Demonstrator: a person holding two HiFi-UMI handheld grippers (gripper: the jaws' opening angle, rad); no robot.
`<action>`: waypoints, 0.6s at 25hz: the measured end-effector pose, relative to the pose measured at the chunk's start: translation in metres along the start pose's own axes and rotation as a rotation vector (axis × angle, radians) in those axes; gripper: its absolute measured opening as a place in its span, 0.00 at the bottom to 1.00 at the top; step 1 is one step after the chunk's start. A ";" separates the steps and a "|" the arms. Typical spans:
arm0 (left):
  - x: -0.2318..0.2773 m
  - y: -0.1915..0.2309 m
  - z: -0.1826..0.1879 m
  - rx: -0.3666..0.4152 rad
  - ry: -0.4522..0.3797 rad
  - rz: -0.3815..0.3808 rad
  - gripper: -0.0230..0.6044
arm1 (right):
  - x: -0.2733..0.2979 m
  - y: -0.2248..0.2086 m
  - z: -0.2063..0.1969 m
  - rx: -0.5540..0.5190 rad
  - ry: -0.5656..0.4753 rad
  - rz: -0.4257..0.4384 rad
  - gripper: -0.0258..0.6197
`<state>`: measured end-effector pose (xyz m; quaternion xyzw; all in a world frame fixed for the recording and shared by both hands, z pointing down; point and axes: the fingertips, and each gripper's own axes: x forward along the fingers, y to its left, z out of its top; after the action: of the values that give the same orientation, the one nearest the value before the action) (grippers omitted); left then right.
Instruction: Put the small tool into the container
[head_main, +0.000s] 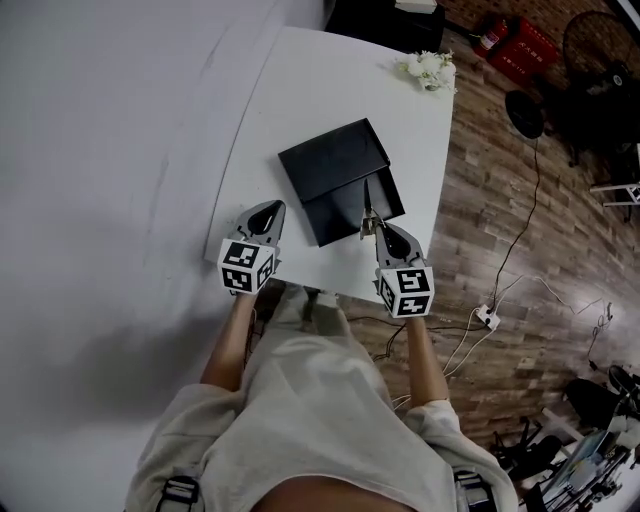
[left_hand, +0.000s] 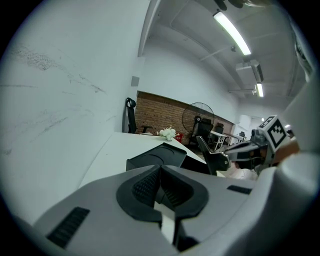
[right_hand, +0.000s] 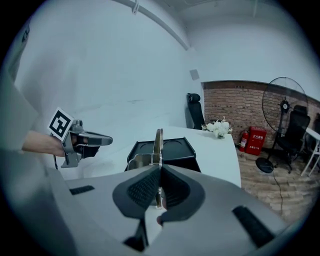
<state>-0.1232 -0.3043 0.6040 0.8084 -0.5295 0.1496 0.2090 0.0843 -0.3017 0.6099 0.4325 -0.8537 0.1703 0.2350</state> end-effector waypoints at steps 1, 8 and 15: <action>0.000 0.001 -0.001 -0.002 0.001 -0.003 0.05 | 0.000 0.002 0.001 -0.024 0.004 0.000 0.05; -0.002 0.001 -0.008 -0.020 0.004 -0.016 0.05 | 0.005 0.017 0.009 -0.305 0.054 0.015 0.05; -0.004 -0.001 -0.016 -0.028 0.007 -0.019 0.05 | 0.013 0.033 -0.001 -0.795 0.127 0.036 0.05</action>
<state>-0.1245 -0.2930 0.6158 0.8097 -0.5232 0.1432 0.2237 0.0504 -0.2909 0.6152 0.2814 -0.8442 -0.1428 0.4332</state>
